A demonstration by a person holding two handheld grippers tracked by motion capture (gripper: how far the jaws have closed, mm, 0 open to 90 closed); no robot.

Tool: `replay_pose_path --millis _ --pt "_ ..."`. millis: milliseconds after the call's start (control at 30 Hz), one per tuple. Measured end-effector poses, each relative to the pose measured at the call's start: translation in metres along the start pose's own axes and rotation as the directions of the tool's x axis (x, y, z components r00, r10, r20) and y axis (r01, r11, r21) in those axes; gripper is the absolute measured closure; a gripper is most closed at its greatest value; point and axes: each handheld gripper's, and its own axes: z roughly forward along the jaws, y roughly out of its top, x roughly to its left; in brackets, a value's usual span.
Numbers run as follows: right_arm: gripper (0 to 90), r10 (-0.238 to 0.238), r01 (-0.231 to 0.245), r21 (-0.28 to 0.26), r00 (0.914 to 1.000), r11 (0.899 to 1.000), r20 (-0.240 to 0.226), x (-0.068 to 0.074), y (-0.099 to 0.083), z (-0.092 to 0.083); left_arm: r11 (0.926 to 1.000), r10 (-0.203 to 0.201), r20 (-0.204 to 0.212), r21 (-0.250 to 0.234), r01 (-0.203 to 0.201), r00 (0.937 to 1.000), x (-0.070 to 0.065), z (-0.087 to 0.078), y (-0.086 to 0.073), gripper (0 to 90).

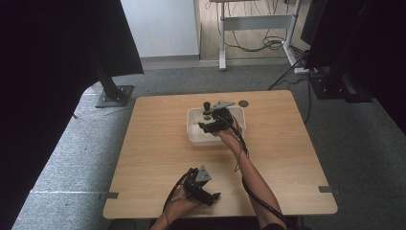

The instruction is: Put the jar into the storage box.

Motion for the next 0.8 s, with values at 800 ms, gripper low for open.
replay_pose_path --millis 800 --pt "11.1 0.007 -0.007 -0.005 0.9999 1.000 -0.010 0.004 -0.013 -0.035 1.0000 0.000 -0.001 0.000 0.000 1.0000 0.000 0.000 0.000 1.2"
